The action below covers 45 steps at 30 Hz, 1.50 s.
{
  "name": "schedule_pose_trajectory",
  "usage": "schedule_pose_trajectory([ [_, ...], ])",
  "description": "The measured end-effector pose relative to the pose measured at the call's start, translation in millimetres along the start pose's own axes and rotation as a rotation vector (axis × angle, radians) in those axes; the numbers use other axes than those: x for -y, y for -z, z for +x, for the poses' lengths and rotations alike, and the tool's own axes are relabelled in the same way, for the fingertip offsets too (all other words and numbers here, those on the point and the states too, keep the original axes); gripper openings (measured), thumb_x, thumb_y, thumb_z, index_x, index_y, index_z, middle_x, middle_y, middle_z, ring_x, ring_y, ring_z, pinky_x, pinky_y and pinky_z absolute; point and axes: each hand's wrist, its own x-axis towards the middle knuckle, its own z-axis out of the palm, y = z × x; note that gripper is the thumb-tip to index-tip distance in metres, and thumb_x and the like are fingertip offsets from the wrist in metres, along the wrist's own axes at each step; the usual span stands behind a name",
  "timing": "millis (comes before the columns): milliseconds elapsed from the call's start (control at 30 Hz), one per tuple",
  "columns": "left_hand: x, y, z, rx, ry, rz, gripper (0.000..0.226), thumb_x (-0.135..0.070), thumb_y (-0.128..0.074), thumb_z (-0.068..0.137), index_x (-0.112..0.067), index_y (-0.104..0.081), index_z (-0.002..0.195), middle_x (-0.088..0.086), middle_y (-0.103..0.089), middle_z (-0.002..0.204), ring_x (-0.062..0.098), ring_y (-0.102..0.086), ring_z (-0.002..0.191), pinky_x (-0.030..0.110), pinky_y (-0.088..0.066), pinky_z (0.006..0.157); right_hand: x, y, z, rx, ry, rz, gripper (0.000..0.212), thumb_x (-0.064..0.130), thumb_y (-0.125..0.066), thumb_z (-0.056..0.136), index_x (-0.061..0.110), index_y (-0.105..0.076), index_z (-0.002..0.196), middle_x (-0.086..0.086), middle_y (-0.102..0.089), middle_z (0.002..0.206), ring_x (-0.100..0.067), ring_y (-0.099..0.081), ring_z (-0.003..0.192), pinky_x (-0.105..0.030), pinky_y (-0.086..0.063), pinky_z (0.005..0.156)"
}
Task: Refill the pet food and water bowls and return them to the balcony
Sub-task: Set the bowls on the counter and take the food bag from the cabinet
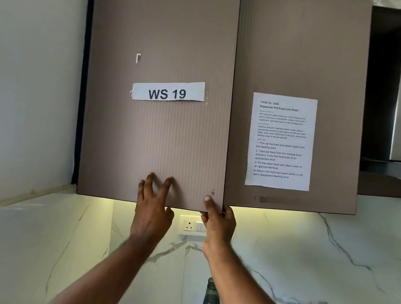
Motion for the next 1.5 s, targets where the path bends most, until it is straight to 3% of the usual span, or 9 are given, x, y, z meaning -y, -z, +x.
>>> schedule_pose_trajectory([
  [200,-24,26,-31,0.018,-0.031,0.003,0.110,-0.021,-0.080,0.085,-0.036,-0.001,0.160,0.004,0.014,0.170,0.037,0.007,0.157,0.059,-0.035,0.117,26,20,-52,0.101,0.270,-0.461,0.034,0.040,-0.087,0.079,0.014,-0.065,0.081,-0.002,-0.072,0.076,-0.026,-0.069,0.073,-0.045,-0.057,0.071],
  [500,-30,66,-74,-0.106,0.018,-0.058,0.120,-0.066,-0.065,0.079,-0.030,0.018,0.158,0.006,0.010,0.171,0.038,0.001,0.157,0.065,-0.028,0.118,56,20,-131,0.385,0.807,-0.732,0.040,0.063,-0.063,0.085,0.024,-0.057,0.084,0.020,-0.058,0.074,0.006,-0.058,0.062,-0.004,-0.041,0.053],
  [667,-13,94,-88,-0.139,-0.035,-0.068,0.111,-0.083,-0.037,0.082,-0.020,0.008,0.161,0.009,-0.001,0.171,0.034,-0.009,0.157,0.061,-0.034,0.118,55,5,-153,0.501,0.947,-0.740,0.039,0.059,-0.064,0.088,0.022,-0.068,0.098,0.011,-0.072,0.086,-0.005,-0.066,0.068,-0.013,-0.054,0.056],
  [867,2,132,-100,-0.131,-0.047,-0.160,0.100,-0.035,-0.069,0.091,-0.015,-0.001,0.162,0.013,-0.009,0.171,0.038,-0.028,0.152,0.058,-0.038,0.115,45,-23,-182,0.609,1.092,-0.656,0.032,0.051,-0.067,0.088,0.019,-0.066,0.089,0.008,-0.068,0.074,-0.003,-0.059,0.059,-0.008,-0.047,0.053],
  [967,11,151,-105,-0.124,-0.049,-0.224,0.097,-0.036,-0.066,0.090,-0.015,-0.005,0.162,0.016,-0.025,0.166,0.041,-0.044,0.141,0.057,-0.044,0.109,39,-39,-196,0.654,1.134,-0.632,0.028,0.044,-0.071,0.087,0.019,-0.062,0.081,0.007,-0.062,0.066,-0.008,-0.056,0.052,-0.022,-0.050,0.049],
  [1067,26,166,-114,-0.159,-0.040,-0.313,0.089,-0.047,-0.056,0.087,-0.014,-0.018,0.160,0.021,-0.048,0.146,0.036,-0.057,0.125,0.055,-0.048,0.104,35,-55,-214,0.692,1.167,-0.593,0.028,0.043,-0.070,0.087,0.021,-0.056,0.076,0.014,-0.052,0.063,-0.005,-0.045,0.050,-0.007,-0.037,0.052],
  [1233,61,173,-119,-0.170,0.083,-0.596,0.059,-0.038,-0.066,0.085,0.016,-0.044,0.087,-0.002,-0.053,0.066,0.013,-0.044,0.056,0.030,-0.043,0.053,28,-78,-243,0.718,1.201,-0.558,0.029,0.042,-0.069,0.086,0.019,-0.055,0.073,0.008,-0.053,0.062,-0.003,-0.038,0.053,-0.012,-0.033,0.052],
  [1367,88,178,-124,-0.214,0.274,-0.545,0.012,-0.028,-0.059,0.074,-0.031,-0.048,0.077,-0.014,-0.052,0.062,0.000,-0.051,0.052,0.018,-0.044,0.054,23,-92,-257,0.746,1.245,-0.574,0.033,0.047,-0.065,0.088,0.017,-0.060,0.076,0.004,-0.058,0.063,-0.009,-0.048,0.051,-0.020,-0.045,0.048],
  [1500,98,183,-122,-0.074,0.312,-0.557,0.041,-0.007,-0.054,0.095,-0.031,-0.048,0.062,-0.019,-0.046,0.058,-0.003,-0.044,0.048,0.023,-0.035,0.057,22,-96,-252,0.805,1.294,-0.627,0.039,0.054,-0.060,0.092,0.018,-0.060,0.076,0.005,-0.058,0.065,-0.013,-0.053,0.053,-0.028,-0.048,0.048],
])
